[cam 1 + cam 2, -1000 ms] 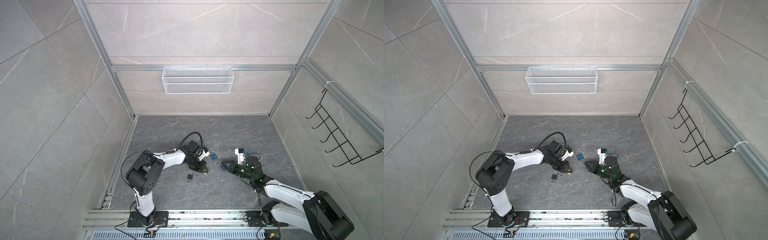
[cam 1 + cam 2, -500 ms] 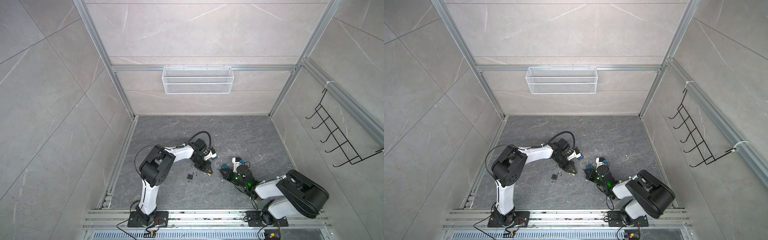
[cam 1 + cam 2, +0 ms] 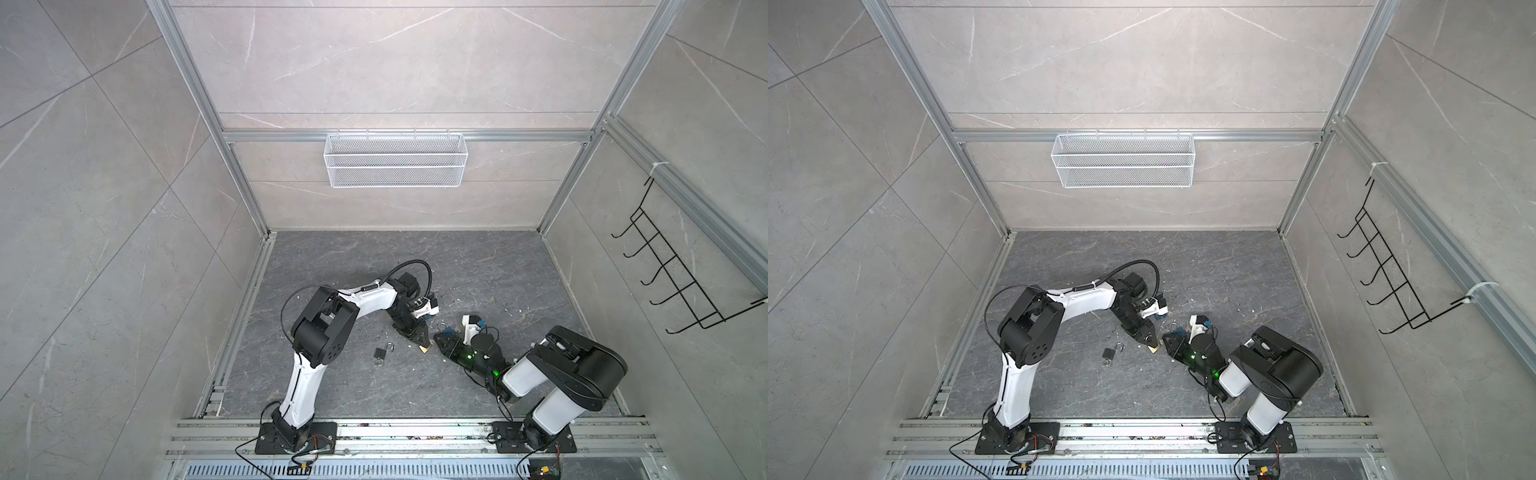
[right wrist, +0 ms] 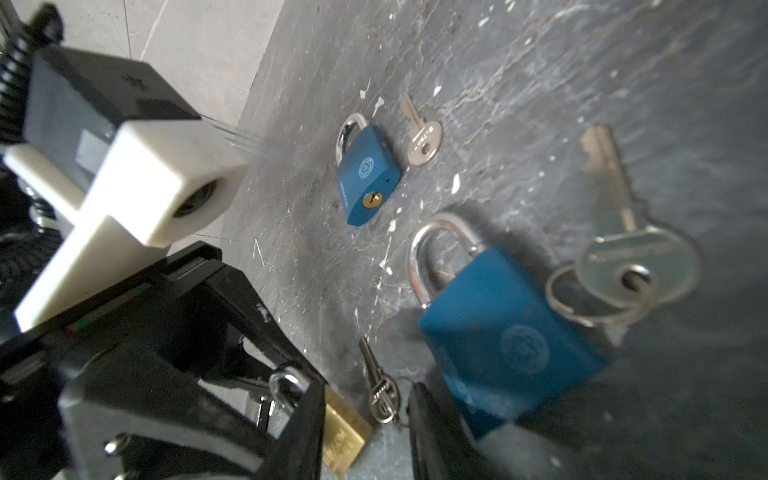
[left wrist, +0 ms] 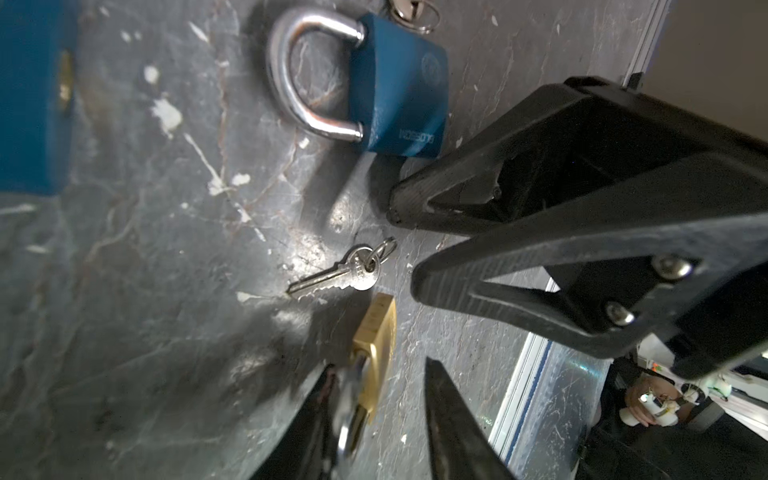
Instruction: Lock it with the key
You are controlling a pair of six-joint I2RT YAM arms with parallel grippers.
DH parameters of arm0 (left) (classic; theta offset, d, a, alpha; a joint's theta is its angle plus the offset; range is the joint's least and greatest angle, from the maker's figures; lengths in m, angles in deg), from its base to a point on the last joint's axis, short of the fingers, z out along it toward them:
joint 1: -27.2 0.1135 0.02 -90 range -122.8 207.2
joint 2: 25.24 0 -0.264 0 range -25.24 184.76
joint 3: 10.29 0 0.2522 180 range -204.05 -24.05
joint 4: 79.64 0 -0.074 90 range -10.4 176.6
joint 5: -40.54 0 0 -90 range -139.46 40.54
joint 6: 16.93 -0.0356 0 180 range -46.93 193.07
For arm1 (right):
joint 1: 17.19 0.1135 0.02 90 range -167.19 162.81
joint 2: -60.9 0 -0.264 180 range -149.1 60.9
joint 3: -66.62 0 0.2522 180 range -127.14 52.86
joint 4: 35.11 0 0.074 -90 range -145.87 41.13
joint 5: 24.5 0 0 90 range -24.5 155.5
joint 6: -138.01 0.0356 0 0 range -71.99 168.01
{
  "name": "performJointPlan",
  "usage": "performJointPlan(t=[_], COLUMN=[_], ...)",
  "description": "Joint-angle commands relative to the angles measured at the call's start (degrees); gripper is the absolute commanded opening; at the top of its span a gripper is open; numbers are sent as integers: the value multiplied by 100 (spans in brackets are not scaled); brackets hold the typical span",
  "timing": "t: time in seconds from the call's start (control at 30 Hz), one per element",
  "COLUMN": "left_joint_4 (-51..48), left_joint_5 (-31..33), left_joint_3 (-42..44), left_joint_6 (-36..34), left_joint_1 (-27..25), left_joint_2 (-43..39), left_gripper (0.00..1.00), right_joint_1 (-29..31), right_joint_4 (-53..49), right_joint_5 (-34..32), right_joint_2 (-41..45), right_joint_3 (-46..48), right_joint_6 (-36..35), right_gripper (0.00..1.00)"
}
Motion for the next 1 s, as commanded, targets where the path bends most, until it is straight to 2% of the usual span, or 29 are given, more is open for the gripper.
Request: performJointPlan(t=[0.0, 0.1, 0.3, 0.5, 0.7, 0.87, 0.97], left_joint_4=[-211, -159, -119, 312, 1797, 3595, 3819], left_joint_5=[177, 354, 1127, 2027, 2824, 3360, 3569], left_joint_3=[-178, -235, -439, -123, 1331, 3190, 3902], left_joint_6=[-75, -13, 139, 576, 1404, 2240, 2536], left_joint_1=[-20, -19, 67, 117, 118, 116, 113], left_joint_2=[-11, -60, -283, -1112, -2440, -3890, -4584], left_gripper=[40, 41, 43, 45, 45, 46, 50], right_joint_1=[32, 34, 30, 54, 370, 983, 1492], right_joint_4=[-147, -550, -2102, -3213, -4404, -5247, -5824], right_joint_5=[-184, -276, -214, -18, 130, -316, -814], right_joint_2=[371, 796, 1823, 2443, 2633, 2461, 2207], right_joint_3=[82, 120, -176, -597, -1383, -2089, -2625], right_joint_6=[35, -165, -653, -1056, -1543, -1923, -2150], right_gripper=[37, 37, 37, 38, 39, 40, 41])
